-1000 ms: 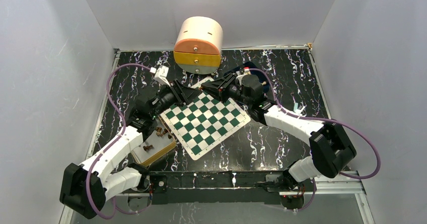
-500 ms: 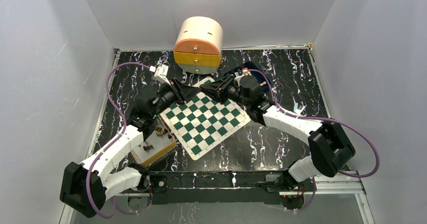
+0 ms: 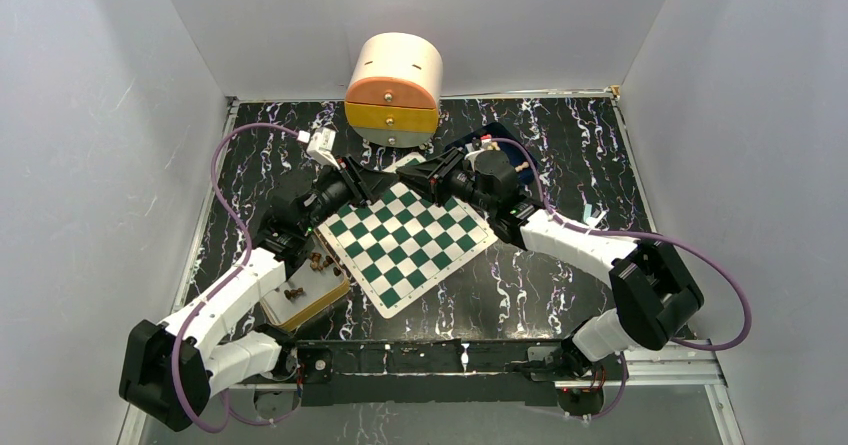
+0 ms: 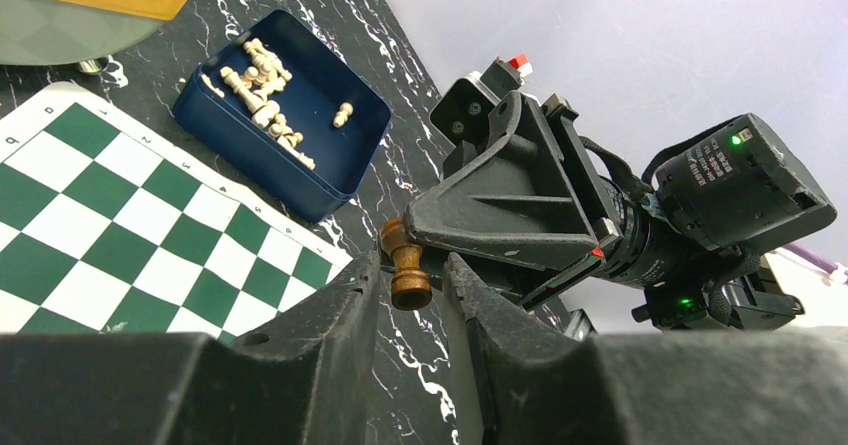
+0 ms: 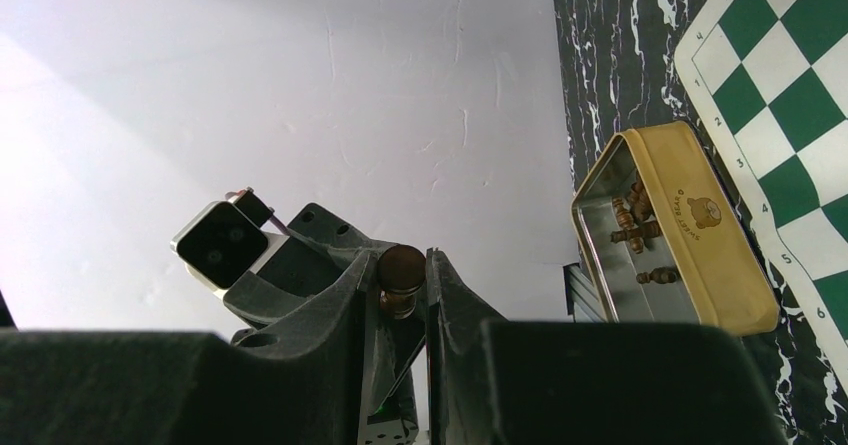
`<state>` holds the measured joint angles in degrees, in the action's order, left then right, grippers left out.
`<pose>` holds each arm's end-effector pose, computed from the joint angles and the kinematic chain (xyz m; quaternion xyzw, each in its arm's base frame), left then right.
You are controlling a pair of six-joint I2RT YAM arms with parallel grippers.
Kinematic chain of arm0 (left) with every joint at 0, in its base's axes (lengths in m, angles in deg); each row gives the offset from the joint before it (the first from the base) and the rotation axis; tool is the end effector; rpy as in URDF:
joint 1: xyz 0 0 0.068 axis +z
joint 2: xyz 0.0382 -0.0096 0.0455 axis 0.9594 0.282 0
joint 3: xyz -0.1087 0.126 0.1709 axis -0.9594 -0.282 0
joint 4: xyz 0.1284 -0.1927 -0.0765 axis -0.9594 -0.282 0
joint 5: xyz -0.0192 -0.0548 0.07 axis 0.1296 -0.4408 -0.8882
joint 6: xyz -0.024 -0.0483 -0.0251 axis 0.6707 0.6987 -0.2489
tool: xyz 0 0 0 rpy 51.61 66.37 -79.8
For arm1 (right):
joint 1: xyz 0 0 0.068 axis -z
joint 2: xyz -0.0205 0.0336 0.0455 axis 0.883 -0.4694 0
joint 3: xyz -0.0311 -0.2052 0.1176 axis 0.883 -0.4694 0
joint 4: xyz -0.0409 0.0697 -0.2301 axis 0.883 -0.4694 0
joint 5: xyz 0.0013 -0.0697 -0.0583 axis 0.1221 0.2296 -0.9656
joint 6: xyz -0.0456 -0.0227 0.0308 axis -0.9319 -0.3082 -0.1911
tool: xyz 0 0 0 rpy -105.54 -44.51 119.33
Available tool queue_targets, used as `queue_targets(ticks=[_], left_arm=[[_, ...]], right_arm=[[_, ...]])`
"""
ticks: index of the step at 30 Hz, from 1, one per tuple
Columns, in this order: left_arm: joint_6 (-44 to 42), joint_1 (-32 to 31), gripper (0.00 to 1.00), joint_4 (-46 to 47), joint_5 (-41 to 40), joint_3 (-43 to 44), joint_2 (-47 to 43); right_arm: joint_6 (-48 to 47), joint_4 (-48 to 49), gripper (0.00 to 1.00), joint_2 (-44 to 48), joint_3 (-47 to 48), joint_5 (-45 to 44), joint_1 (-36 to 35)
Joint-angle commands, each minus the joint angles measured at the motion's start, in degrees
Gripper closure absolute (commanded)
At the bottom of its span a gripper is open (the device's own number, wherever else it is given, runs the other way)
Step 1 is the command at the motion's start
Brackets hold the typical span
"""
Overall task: Set up the chess pieces on the board
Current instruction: Place the chess piece on the chessboard.
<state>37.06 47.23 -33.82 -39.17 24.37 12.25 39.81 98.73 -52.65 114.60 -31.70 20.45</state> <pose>0.2228 -0.1254 0.2957 0.0271 0.6727 -0.4966 0.5479 0.2446 0.2279 0.2609 0.2673 0.6819 0.6545 0.1877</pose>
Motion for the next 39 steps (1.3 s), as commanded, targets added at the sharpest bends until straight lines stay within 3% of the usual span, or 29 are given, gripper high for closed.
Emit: queue_targets(ticks=[1, 4, 11, 13, 19, 25, 30, 35, 39], left_arm=[[-0.13, -0.49, 0.71, 2.30, 0.39, 0.81, 0.42], [-0.12, -0.76, 0.72, 2.80, 0.62, -0.01, 0.53], [-0.95, -0.85, 0.99, 3.63, -0.03, 0.21, -0.65], [-1.60, -0.85, 1.00, 1.30, -0.73, 0.90, -1.44], [-11.34, -0.81, 1.00, -25.89, -6.64, 11.49, -0.63], [-19.88, -0.49, 1.00, -47.18, -6.73, 21.87, 5.29], [-27.79, 3.93, 1.00, -62.78, -8.28, 31.08, 12.59], [-33.77, 12.32, 1.00, -70.71, -6.29, 36.37, 20.03], [-37.01, 14.75, 1.00, -74.62, -10.76, 38.64, 27.69]], right_arm=[[0.94, 4.18, 0.78, 0.23, 0.89, -1.66, -0.43], [0.92, 4.27, 0.78, 0.23, 0.88, -1.95, -0.40], [0.44, 4.34, 0.78, 0.32, 0.67, -1.39, -0.42], [-1.32, 5.01, 0.72, 0.51, 0.19, -0.40, -0.44], [-9.96, 2.99, 0.46, 4.82, -4.55, 0.38, -0.39], [-24.16, -10.08, 0.28, 13.67, -8.45, -0.89, -0.11], [-37.17, -20.34, 0.02, 20.70, -8.74, -2.26, -0.10], [-44.79, -28.81, 0.01, 26.46, -8.48, -5.08, -0.17], [-48.12, -31.34, 0.01, 29.83, -9.23, -5.41, -0.10]])
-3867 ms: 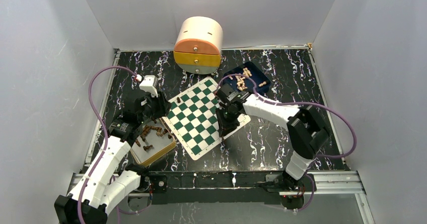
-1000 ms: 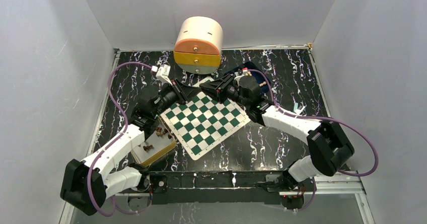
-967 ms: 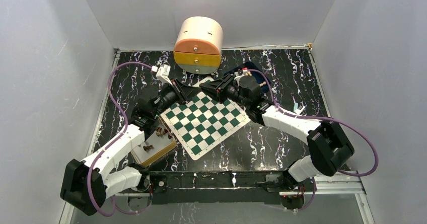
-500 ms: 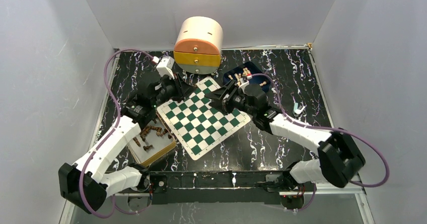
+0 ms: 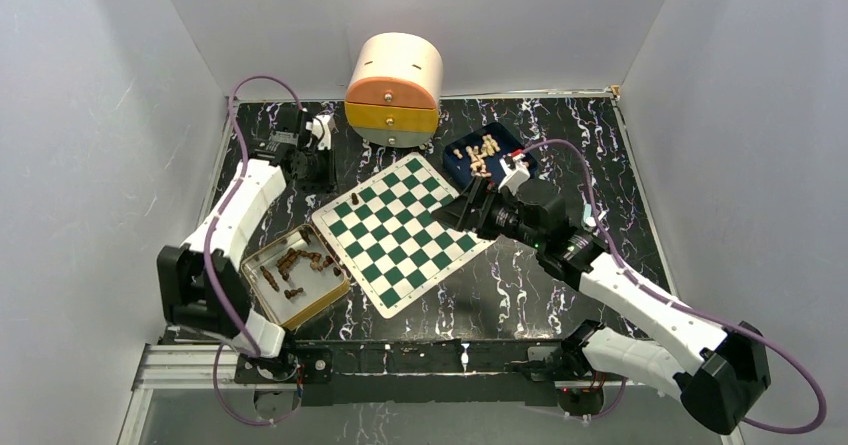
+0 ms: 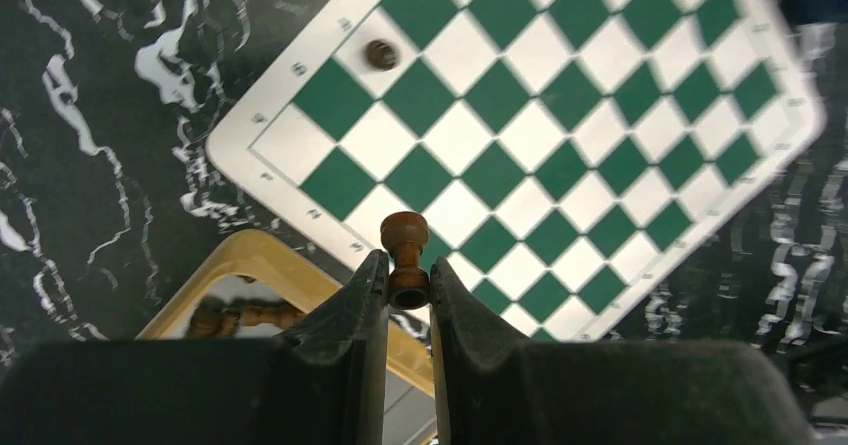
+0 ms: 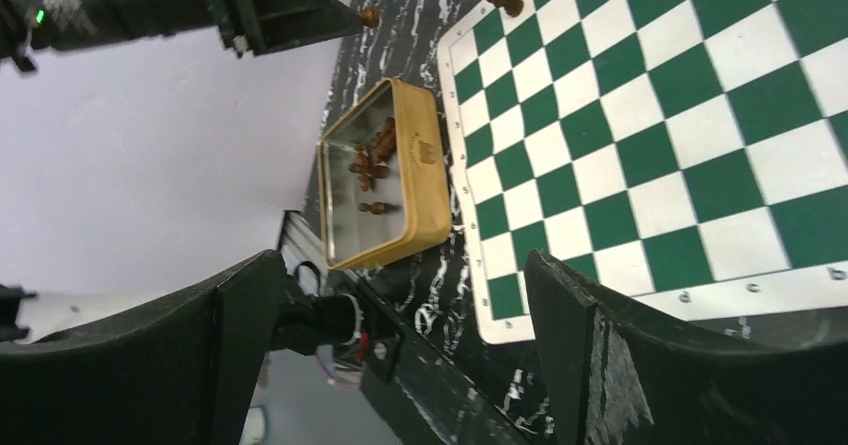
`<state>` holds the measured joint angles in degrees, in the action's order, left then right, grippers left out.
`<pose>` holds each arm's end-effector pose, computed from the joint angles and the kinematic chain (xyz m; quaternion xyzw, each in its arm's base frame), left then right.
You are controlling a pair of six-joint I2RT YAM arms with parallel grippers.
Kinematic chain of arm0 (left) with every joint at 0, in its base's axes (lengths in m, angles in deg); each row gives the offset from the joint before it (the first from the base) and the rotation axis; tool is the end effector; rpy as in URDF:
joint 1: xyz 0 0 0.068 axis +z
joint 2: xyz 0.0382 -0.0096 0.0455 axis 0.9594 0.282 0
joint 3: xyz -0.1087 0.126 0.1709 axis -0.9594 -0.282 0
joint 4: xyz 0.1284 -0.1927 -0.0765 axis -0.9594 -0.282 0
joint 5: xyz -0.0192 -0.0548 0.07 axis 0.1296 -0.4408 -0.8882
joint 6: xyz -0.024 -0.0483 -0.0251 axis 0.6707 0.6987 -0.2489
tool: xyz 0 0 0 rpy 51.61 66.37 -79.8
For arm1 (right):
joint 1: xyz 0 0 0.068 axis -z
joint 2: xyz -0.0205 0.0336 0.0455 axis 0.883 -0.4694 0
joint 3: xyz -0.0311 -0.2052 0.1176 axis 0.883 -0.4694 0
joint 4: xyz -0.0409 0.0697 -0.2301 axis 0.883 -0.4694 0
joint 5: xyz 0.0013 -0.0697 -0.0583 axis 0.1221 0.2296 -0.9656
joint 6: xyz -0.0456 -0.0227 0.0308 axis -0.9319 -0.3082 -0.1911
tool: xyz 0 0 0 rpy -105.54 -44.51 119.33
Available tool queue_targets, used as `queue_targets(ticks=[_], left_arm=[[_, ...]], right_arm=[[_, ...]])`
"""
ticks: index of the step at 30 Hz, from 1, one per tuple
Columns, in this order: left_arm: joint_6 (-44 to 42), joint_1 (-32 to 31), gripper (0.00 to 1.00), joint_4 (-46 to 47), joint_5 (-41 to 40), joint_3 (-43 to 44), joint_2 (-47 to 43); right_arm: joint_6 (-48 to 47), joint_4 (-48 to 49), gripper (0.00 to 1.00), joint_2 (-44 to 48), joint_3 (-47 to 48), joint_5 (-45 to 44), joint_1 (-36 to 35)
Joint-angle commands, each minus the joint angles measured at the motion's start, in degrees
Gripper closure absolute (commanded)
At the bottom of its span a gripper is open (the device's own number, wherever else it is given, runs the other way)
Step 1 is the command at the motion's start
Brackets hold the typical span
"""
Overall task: Set up the chess pieces on the board
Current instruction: Place the chess piece on the chessboard.
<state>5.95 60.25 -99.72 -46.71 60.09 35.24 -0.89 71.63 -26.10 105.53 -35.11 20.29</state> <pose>0.2965 -0.0785 0.2778 0.0562 0.9271 -0.1580 0.3353 0.1781 0.1665 0.2765 0.0427 0.7855 0.4908 0.3746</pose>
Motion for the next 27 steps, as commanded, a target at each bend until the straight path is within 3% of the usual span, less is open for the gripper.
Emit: queue_targets(ticks=[1, 12, 27], left_arm=[[-6.51, 2.15, 1.00, -8.98, -3.79, 3.34, 6.26], [-8.35, 3.96, 0.96, -11.60, -8.87, 8.90, 20.37], [-8.77, 3.96, 0.94, -9.75, -8.22, 9.83, 27.23]], right_arm=[[-8.20, -4.72, 0.01, 3.95, -0.06, -2.46, 0.03], [-13.80, -6.08, 0.01, 7.82, 1.72, -7.25, -0.01], [-14.10, -5.31, 0.01, 7.32, 3.31, -7.32, 0.01]])
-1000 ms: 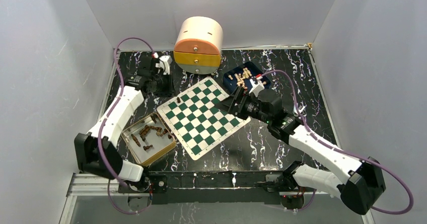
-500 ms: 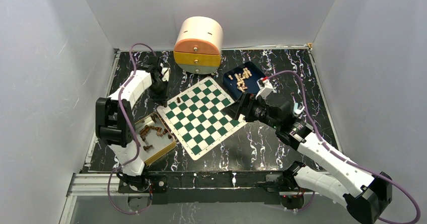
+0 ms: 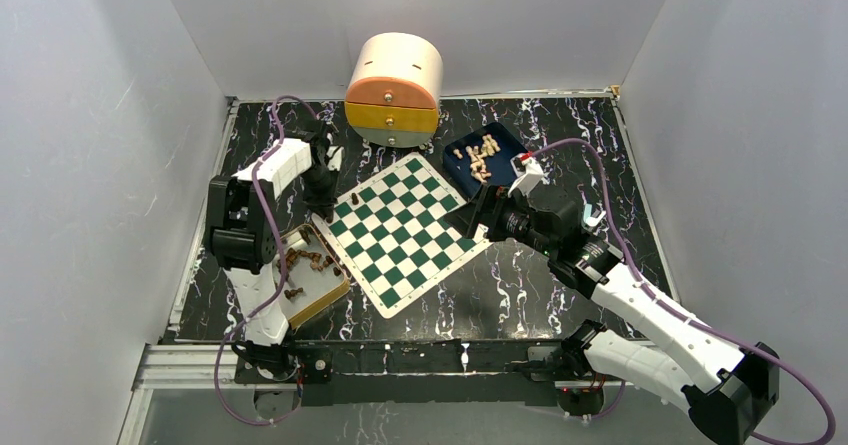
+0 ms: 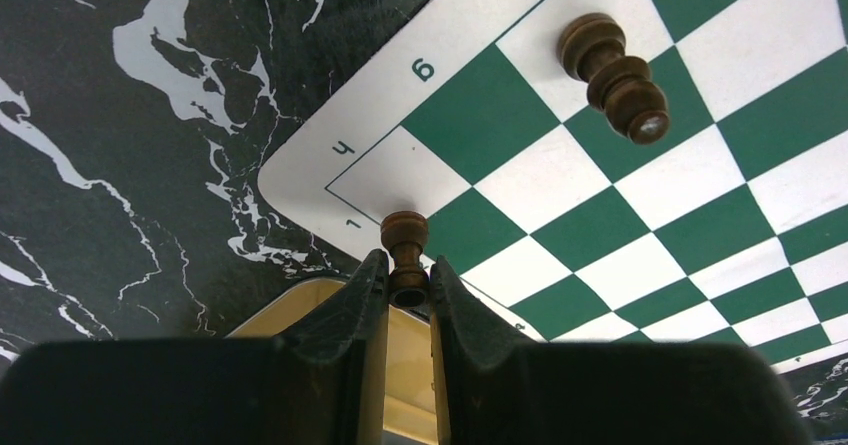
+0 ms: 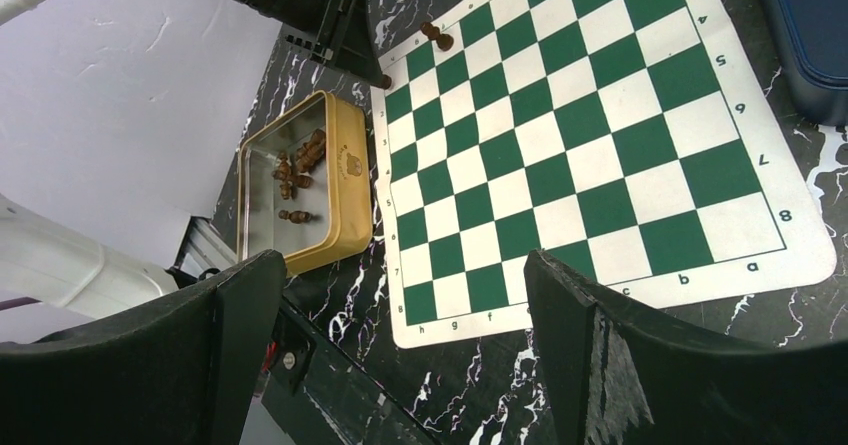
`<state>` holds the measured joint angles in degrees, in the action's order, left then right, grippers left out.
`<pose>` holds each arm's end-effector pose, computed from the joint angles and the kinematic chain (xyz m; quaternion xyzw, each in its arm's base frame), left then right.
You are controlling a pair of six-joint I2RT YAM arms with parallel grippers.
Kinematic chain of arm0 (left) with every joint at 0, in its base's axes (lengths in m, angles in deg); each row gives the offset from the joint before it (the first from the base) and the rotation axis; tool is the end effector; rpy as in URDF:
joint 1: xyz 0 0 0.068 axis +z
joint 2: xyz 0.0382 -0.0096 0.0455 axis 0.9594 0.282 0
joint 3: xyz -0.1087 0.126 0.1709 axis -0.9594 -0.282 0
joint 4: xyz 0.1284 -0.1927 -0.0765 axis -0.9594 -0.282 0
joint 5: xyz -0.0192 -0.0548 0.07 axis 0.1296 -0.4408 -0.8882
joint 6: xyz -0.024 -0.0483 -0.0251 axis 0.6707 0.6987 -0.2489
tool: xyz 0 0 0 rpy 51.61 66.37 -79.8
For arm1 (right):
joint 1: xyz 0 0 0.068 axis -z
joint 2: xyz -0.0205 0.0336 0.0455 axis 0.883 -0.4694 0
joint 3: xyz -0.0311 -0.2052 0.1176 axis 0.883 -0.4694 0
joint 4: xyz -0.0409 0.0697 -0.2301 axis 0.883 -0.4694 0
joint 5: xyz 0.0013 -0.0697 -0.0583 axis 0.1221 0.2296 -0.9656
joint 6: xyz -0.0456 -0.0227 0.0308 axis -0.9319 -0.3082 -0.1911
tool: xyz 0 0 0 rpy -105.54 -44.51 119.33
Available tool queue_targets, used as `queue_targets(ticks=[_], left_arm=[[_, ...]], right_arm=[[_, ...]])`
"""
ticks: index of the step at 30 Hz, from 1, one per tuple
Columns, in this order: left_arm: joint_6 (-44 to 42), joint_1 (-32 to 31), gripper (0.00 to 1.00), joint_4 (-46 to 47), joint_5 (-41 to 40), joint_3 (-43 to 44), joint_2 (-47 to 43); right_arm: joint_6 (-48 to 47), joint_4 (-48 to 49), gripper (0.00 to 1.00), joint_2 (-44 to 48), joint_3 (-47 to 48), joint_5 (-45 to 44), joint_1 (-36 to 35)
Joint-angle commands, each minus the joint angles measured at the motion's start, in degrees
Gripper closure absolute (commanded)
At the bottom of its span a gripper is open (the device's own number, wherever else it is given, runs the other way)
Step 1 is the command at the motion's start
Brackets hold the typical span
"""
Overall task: Set up the chess pieces on the board
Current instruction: Place the chess piece on the chessboard.
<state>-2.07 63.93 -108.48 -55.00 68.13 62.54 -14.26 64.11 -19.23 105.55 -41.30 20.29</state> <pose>0.3533 -0.0619 0.1583 0.0646 0.9898 -0.0322 0.1231 0.1636 0.1473 0.2870 -0.0158 0.7905 0.4098 0.4548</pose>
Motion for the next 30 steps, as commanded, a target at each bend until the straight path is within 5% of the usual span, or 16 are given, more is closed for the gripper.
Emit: queue_targets(ticks=[1, 18, 30], left_arm=[[-0.68, 0.29, 0.93, -0.80, -0.01, 1.67, 0.12], [-0.36, 0.29, 0.90, 1.52, 0.32, 0.62, 1.24], [0.61, 0.29, 0.67, 0.59, -0.32, 1.57, -2.49]], right_arm=[[-0.78, 2.18, 0.02, 0.42, 3.33, -1.12, 0.04], [-1.22, 2.04, 0.01, 0.91, 3.35, -3.22, 0.00], [-1.36, 1.74, 0.01, 0.66, 2.98, -2.80, 0.04]])
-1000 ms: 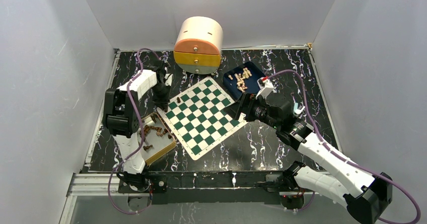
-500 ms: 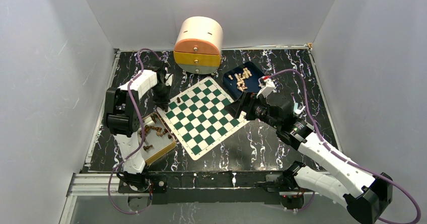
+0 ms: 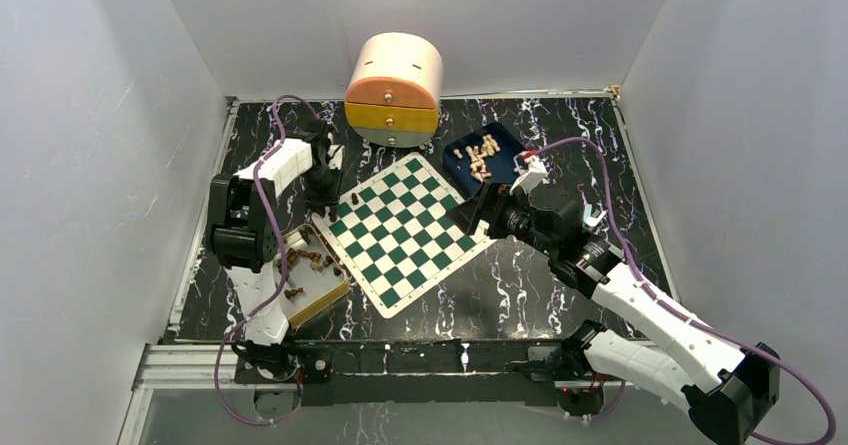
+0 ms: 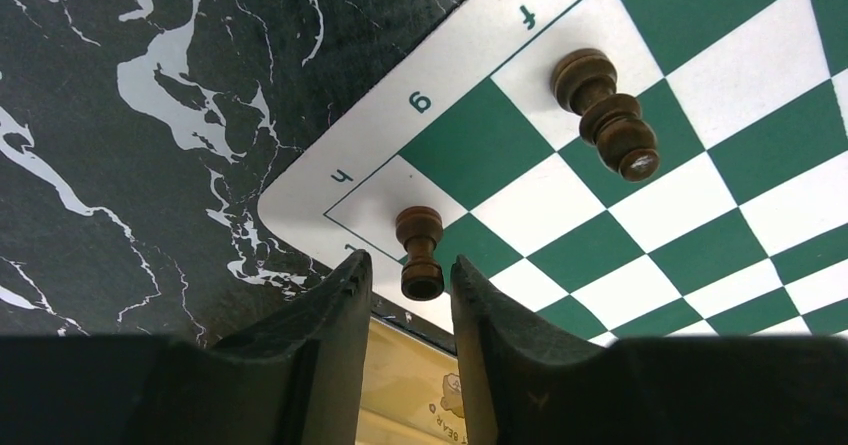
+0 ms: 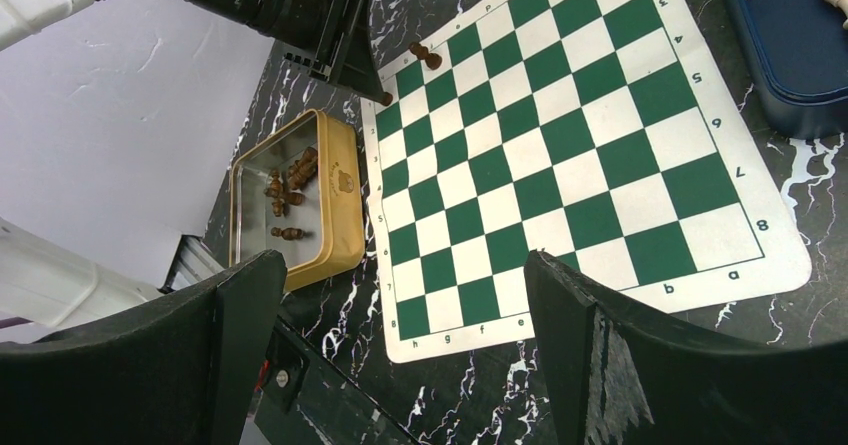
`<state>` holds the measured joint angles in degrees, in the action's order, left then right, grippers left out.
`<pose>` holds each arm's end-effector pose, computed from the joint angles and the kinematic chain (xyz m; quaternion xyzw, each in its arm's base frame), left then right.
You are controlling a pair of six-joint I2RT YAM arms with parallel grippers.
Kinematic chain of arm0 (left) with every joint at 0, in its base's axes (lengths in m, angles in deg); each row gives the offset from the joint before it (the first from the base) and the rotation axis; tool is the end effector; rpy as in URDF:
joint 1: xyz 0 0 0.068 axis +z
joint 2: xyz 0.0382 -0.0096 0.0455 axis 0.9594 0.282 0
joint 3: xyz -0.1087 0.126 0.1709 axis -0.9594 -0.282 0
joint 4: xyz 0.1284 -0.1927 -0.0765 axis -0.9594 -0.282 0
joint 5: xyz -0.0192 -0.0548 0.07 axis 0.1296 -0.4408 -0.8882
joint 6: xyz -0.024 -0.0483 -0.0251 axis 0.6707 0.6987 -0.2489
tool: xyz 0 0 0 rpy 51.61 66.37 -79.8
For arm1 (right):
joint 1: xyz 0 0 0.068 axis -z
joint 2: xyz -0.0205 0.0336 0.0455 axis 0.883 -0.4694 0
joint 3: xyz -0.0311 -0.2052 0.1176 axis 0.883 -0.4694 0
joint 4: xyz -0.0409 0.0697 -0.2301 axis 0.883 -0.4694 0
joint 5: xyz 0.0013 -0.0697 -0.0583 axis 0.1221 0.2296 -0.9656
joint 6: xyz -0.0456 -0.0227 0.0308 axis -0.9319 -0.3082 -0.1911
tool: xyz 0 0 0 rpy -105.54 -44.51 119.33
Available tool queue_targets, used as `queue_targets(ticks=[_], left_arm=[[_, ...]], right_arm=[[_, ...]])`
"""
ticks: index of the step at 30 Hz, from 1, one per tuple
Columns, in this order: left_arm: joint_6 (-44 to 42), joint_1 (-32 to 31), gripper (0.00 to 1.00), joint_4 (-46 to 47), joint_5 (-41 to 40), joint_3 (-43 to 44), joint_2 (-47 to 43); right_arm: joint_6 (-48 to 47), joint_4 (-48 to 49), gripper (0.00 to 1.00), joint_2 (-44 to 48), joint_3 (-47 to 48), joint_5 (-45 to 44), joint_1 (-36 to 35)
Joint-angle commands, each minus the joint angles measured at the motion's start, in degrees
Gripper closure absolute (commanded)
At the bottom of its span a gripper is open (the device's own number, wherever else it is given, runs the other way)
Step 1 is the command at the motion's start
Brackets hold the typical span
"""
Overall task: Set up the chess pieces on the board
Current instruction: Place the chess piece on the chessboard.
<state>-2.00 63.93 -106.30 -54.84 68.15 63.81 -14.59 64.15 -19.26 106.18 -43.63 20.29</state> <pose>0.3585 -0.0629 0.1520 0.0643 0.9887 -0.0345 0.1310 0.1648 0.1460 0.2908 -0.0055 0.7872 0.3993 0.4699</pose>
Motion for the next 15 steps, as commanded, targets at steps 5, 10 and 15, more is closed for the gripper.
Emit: queue_targets(ticks=[5, 10, 15], left_arm=[[4.39, 0.29, 0.50, -1.63, -6.09, 2.06, -8.97], [8.39, 0.33, 0.50, -2.88, -12.50, 1.51, -14.36], [15.16, 0.38, 0.50, -4.17, -18.27, -1.91, -21.31]], right_arm=[[-1.07, 1.32, 0.01, 0.78, 2.00, 0.37, -0.03], [-1.16, 0.95, 0.01, 1.22, 2.07, 0.49, 0.03], [-2.04, 0.11, 0.01, 1.42, 2.56, 0.42, 0.04]])
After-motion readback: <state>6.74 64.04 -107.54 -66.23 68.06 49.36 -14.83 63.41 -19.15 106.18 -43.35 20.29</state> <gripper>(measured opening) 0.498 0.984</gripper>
